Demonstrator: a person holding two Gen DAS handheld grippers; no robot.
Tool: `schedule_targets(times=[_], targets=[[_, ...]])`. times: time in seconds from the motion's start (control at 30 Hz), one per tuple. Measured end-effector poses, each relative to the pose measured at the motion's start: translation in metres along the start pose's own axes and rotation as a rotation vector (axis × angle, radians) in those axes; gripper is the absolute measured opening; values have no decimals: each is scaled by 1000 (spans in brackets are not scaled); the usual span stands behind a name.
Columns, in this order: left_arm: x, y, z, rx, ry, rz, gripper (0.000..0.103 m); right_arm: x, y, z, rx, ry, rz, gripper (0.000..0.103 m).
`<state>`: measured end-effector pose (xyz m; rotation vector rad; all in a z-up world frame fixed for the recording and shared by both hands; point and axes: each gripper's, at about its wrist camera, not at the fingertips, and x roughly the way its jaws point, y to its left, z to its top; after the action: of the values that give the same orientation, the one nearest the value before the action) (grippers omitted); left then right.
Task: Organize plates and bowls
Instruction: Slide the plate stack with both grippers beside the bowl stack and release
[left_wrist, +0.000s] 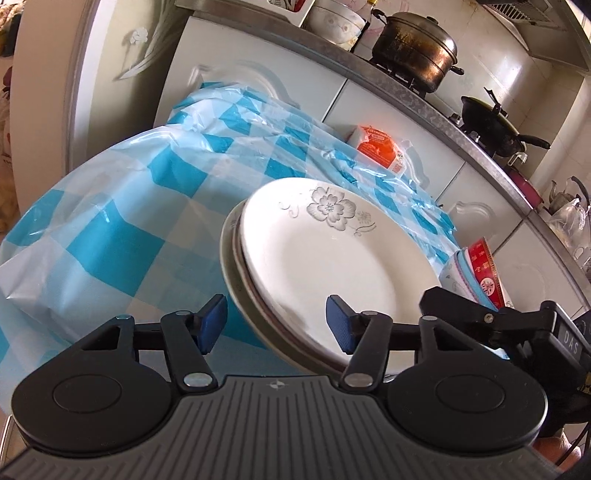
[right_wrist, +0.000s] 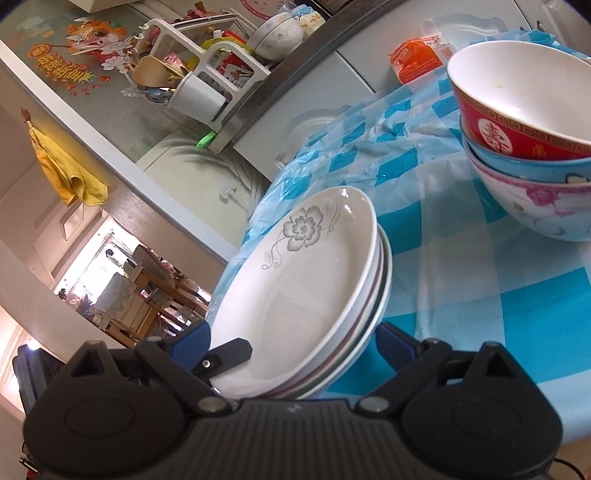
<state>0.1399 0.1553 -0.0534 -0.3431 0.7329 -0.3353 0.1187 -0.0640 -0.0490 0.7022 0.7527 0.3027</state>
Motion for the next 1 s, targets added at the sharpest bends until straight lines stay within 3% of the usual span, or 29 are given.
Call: schedule_targets(times=[0.17,0.77,0.9,1.0], targets=[[4,-1,3,-9,-6,18,70,9,11,2,-51,8,-47,98],[55,25,57,-105,-64,99,71,80,2,48,-12,-8,30,98],[46,21,53,-96,-87,102,79,71,7,43,-67,-17,-57,98],[34,16,51,-88,-106,102,87,53,7,38,-84,-28,-75,98]])
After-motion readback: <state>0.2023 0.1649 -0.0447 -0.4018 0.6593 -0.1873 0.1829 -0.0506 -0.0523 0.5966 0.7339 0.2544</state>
